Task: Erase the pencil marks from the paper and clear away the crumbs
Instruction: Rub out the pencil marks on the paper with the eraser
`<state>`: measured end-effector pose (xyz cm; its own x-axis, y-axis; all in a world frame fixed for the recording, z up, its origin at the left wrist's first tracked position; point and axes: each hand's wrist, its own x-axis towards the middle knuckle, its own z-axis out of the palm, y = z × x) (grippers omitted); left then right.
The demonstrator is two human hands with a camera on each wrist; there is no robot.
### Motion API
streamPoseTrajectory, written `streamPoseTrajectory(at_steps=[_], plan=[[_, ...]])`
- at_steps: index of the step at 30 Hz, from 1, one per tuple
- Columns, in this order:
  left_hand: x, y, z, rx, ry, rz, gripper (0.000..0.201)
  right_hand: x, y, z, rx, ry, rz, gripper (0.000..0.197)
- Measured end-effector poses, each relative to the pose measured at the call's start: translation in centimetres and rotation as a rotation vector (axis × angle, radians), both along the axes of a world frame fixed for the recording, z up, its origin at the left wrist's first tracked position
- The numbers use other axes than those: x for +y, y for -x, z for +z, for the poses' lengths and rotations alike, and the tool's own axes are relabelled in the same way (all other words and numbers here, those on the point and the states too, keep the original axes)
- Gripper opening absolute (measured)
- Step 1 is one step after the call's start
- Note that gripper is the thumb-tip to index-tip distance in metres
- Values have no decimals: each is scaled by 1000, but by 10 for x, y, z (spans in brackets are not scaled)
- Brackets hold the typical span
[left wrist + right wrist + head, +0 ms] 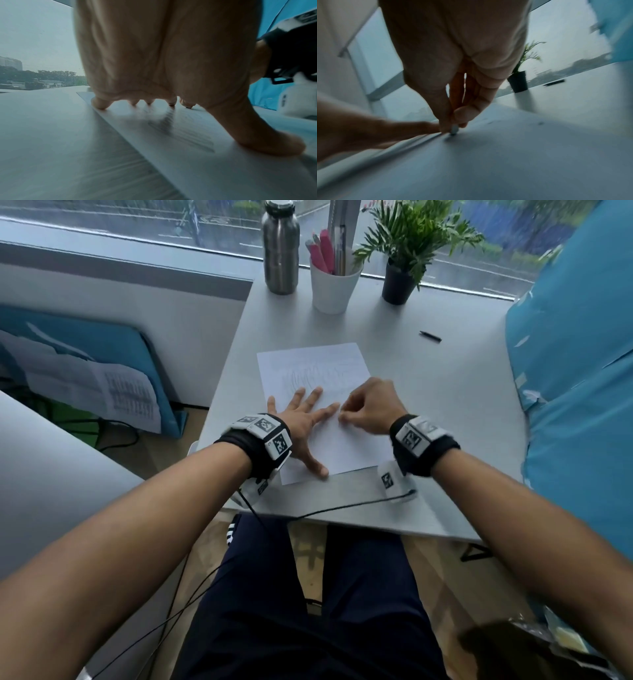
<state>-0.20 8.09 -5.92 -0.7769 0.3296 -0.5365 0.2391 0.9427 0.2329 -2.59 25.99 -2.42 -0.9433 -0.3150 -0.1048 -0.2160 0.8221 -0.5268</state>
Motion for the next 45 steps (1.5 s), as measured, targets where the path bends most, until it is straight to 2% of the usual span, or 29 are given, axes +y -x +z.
streamPoseTrajectory(at_steps=[3, 4, 8, 9, 12, 13, 15, 17, 18, 20, 21, 25, 29, 33, 34, 37, 41, 42, 45], plan=[[0, 2, -2, -2, 12, -12, 148, -20, -37, -7, -107, -24, 230, 7], [-1, 1, -1, 0, 14, -15, 148, -18, -34, -8, -109, -29, 249, 7], [0, -1, 1, -3, -5, -2, 145, 3, 7, 1, 0, -34, -16, 10], [1, 0, 1, 0, -6, -2, 145, -1, 2, 1, -12, -32, -1, 8], [1, 1, -1, -7, 3, -15, 147, -19, -32, -9, -86, -27, 229, 7], [0, 1, -1, -4, 3, -18, 147, -16, -28, -7, -87, -30, 217, 7], [0, 0, 0, -4, -5, -16, 145, -1, -2, -4, -43, -19, 43, 10], [0, 0, 0, 2, -11, -8, 145, 3, 7, 0, 0, -14, -49, 11], [0, 0, -2, 3, -11, -10, 146, -2, -1, -2, -19, -20, -13, 10], [1, 1, -3, 4, -6, -17, 147, -15, -24, -7, -73, -51, 169, 9], [0, 1, -3, 8, -5, -20, 147, -14, -25, -8, -78, -49, 188, 9], [1, -1, 0, 14, -18, -12, 145, 3, 7, -2, -12, -9, -75, 13], [1, 0, -1, 8, -30, -15, 147, -18, -22, -10, -62, -38, 154, 9], [-1, 0, -1, 20, -37, -3, 151, -2, 8, -5, -17, 32, -104, 9], [-1, -1, -2, 22, -36, -1, 152, -6, 4, -6, -19, 34, -89, 9], [-2, 2, -3, 17, -36, -12, 155, -22, -19, -8, -58, -8, 139, 10], [-4, 0, -2, 23, -31, -8, 158, -2, 12, -6, -9, 10, -92, 10], [-4, 0, -3, 22, -30, -6, 159, -6, 8, -7, -18, 11, -76, 9], [-3, 2, -4, 25, -26, -21, 161, -25, -15, -9, -49, -28, 144, 10]])
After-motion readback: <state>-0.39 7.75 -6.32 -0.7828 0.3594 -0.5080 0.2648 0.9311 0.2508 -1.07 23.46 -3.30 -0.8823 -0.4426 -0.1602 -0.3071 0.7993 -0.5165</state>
